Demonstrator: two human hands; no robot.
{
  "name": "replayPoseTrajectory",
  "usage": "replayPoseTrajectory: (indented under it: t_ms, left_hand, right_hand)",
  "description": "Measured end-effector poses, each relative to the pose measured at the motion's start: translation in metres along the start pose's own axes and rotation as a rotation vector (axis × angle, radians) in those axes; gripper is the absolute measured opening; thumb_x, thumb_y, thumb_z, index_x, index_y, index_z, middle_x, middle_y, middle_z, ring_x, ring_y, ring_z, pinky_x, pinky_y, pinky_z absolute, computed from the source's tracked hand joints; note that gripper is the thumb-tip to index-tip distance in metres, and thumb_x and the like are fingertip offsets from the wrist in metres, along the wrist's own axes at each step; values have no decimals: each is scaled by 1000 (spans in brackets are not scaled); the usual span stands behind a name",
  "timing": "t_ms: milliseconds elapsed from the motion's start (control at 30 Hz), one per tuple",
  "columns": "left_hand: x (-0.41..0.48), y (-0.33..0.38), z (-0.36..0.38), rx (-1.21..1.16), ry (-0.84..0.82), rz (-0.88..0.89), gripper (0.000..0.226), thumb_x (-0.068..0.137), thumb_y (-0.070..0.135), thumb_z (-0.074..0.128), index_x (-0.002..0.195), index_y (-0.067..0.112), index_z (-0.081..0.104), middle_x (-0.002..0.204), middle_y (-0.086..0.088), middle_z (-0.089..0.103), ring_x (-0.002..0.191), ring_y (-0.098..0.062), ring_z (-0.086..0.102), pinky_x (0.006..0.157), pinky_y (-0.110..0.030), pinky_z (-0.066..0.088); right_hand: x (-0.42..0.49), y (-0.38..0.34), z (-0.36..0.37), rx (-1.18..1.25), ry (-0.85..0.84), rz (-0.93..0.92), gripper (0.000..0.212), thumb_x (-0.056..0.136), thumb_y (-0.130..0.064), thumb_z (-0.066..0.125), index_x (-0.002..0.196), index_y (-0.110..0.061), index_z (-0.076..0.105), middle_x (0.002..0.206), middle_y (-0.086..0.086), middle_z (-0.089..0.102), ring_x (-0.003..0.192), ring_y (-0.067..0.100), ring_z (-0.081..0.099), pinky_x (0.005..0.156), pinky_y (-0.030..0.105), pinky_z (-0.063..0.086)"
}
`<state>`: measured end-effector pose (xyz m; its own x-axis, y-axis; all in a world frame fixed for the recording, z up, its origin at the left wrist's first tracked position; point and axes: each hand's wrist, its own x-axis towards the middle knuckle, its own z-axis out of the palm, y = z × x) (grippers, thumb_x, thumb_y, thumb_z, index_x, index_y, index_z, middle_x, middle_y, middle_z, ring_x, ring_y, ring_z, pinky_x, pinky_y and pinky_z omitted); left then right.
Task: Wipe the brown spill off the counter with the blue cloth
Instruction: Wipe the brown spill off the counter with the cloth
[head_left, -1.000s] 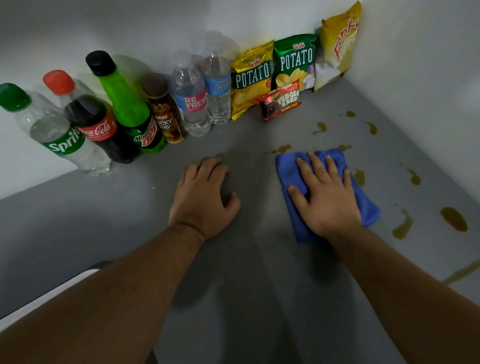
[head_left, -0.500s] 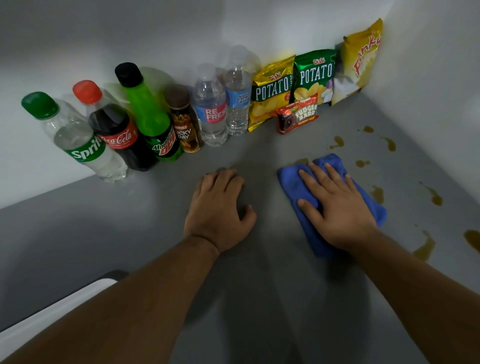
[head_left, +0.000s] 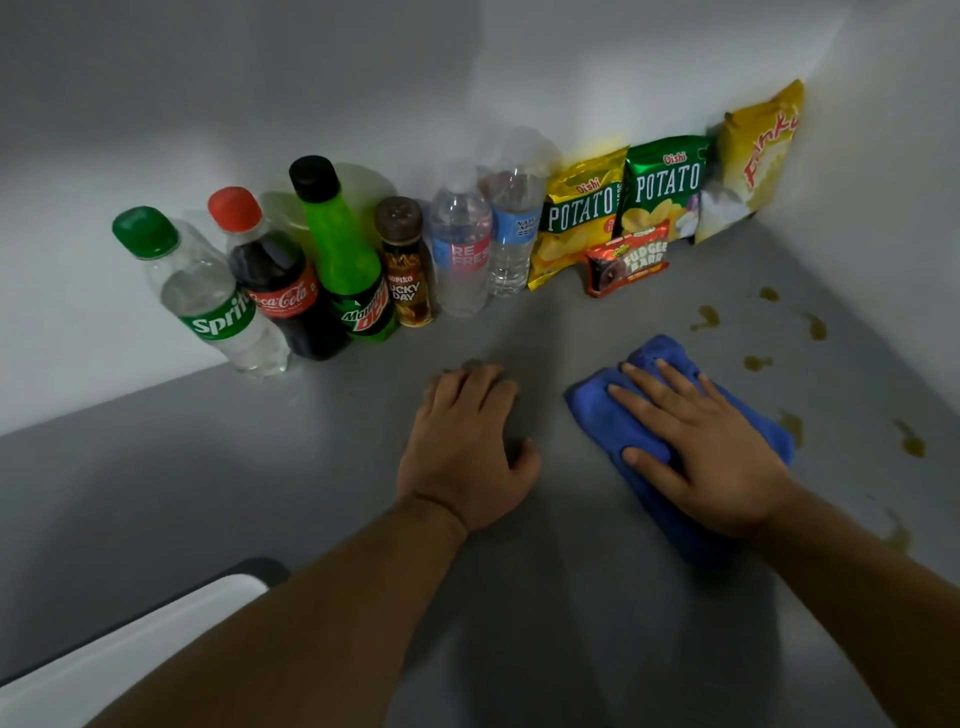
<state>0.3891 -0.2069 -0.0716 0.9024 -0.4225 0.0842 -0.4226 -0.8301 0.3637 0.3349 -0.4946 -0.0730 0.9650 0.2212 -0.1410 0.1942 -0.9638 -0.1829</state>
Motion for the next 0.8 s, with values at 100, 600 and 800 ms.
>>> replayPoseTrajectory:
  t_ms: [100, 600, 800]
  left_hand:
    - [0, 0, 0, 3, 4, 2, 59, 84, 49, 56, 134, 17, 58, 145, -4, 53, 131, -29, 47, 118, -48, 36]
    - [-1, 2, 0, -9, 3, -28, 61, 82, 47, 57, 132, 13, 56, 146, -7, 53, 133, -31, 48, 117, -50, 37]
    - [0, 3, 0, -3, 6, -32, 63, 82, 48, 59, 134, 13, 54, 146, -8, 52, 133, -32, 48, 118, -51, 37]
  right_hand:
    - [29, -9, 0, -9, 59, 190, 72, 100, -71, 12, 164, -39, 11, 174, -9, 7, 160, 20, -3, 129, 53, 3]
    - [37, -20, -5, 15, 2, -1, 63, 104, -60, 18, 164, -40, 11, 173, -12, 6, 160, 14, -6, 130, 45, -1]
    - [84, -64, 3, -29, 62, 317, 62, 104, -46, 27, 164, -39, 12, 174, -1, 8, 160, 34, 0, 125, 64, 0]
